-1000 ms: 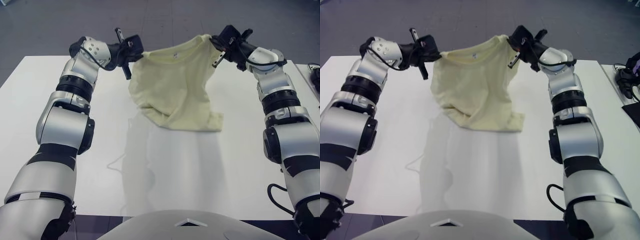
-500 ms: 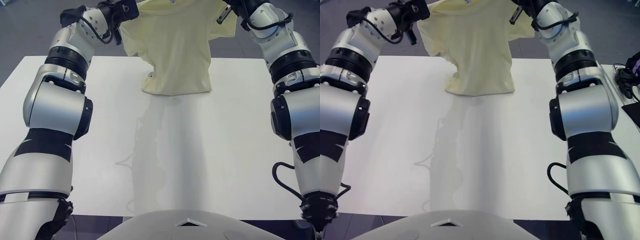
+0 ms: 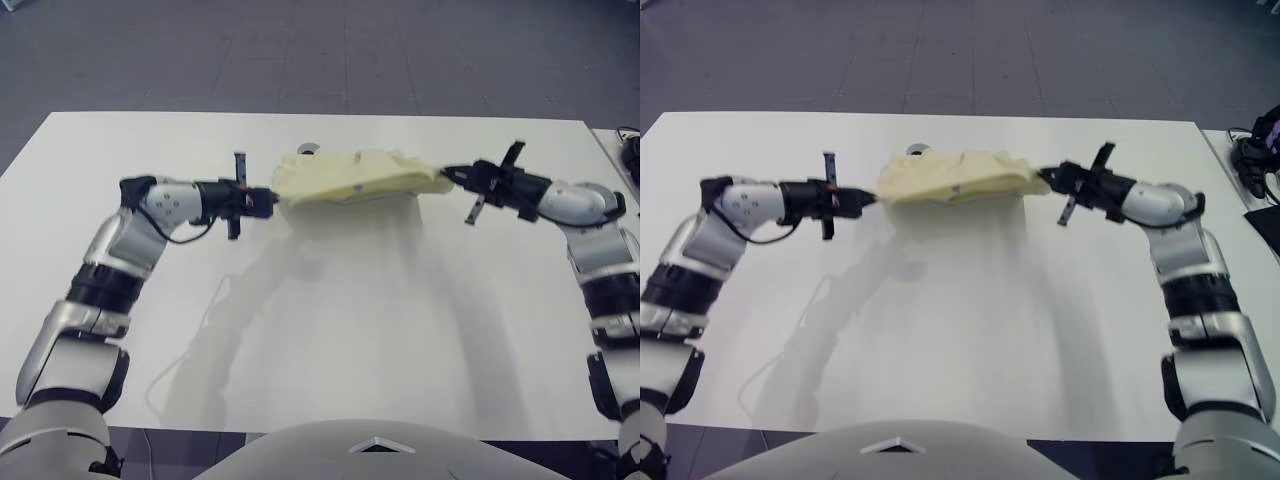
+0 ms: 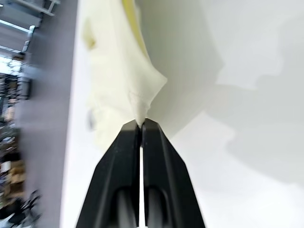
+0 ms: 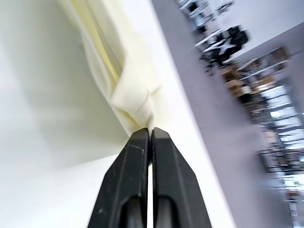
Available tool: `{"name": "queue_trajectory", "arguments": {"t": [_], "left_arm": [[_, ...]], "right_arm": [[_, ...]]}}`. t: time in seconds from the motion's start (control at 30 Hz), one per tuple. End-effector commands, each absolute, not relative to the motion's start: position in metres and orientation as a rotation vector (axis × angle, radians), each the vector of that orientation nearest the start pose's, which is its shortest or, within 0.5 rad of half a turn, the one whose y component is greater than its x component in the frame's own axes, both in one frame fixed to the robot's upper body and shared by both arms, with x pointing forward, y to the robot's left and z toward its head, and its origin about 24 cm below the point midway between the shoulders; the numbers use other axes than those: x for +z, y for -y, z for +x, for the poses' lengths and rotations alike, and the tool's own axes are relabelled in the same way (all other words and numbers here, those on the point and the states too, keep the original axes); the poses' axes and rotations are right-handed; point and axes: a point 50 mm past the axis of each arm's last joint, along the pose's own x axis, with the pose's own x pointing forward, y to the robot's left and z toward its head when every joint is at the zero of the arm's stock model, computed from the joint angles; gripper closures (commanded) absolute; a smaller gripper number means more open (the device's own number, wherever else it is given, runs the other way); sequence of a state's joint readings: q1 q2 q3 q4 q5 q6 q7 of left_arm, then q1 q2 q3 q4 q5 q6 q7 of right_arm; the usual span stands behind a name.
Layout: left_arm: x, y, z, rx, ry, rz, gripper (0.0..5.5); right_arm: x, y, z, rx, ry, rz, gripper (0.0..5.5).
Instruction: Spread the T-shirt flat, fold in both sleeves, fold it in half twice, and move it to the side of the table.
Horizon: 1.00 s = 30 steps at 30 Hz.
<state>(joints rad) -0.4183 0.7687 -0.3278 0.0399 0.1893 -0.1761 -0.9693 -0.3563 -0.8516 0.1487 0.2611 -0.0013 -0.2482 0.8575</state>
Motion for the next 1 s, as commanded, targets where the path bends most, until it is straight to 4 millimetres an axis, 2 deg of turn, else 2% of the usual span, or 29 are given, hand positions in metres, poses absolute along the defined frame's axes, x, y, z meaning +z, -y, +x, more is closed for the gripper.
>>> {"name": "queue_trajectory", "arguments": {"t": [0.03, 0.17, 0.27, 0.33, 0.4, 0.47, 0.57, 0.67, 0.73, 0.77, 0.83, 0.93, 1.0], "left_arm": [[0.110, -0.164, 0.174, -1.551, -0.286, 1.131, 5.47], [0.099, -0.169, 0.164, -1.547, -0.383, 1.145, 5.47], [0.096, -0.167, 0.156, -1.552, -0.432, 1.110, 5.47], [0.096, -0.168, 0.146, -1.573, -0.489, 1.069, 5.47], [0.098, -0.169, 0.142, -1.571, -0.513, 1.028, 5.47], [0.102, -0.169, 0.143, -1.557, -0.512, 0.981, 5.14], [0.113, -0.168, 0.152, -1.515, -0.477, 0.866, 4.60], [0.133, -0.171, 0.165, -1.495, -0.422, 0.748, 4.10], [0.147, -0.173, 0.180, -1.458, -0.367, 0.683, 3.75], [0.152, -0.174, 0.191, -1.408, -0.332, 0.662, 3.57], [0.153, -0.176, 0.224, -1.239, -0.262, 0.729, 3.23], [0.141, -0.177, 0.275, -0.989, -0.177, 0.925, 2.63], [0.129, -0.174, 0.298, -0.922, -0.136, 1.021, 2.24]], "right_arm": [[0.132, 0.226, 0.189, 1.349, -0.496, -0.934, 5.50], [0.107, 0.224, 0.173, 1.364, -0.610, -0.953, 5.50], [0.097, 0.224, 0.164, 1.359, -0.698, -0.951, 5.50], [0.097, 0.221, 0.150, 1.393, -0.790, -0.897, 5.50], [0.104, 0.214, 0.141, 1.426, -0.823, -0.828, 5.50], [0.113, 0.210, 0.138, 1.443, -0.844, -0.798, 5.50], [0.133, 0.208, 0.144, 1.433, -0.813, -0.770, 4.95], [0.159, 0.212, 0.157, 1.403, -0.752, -0.771, 4.47], [0.175, 0.212, 0.165, 1.387, -0.692, -0.723, 4.13], [0.182, 0.211, 0.171, 1.363, -0.636, -0.699, 3.96], [0.185, 0.210, 0.195, 1.250, -0.516, -0.690, 3.64], [0.171, 0.208, 0.248, 1.007, -0.367, -0.736, 3.06], [0.158, 0.204, 0.272, 0.931, -0.323, -0.730, 2.70]]}}
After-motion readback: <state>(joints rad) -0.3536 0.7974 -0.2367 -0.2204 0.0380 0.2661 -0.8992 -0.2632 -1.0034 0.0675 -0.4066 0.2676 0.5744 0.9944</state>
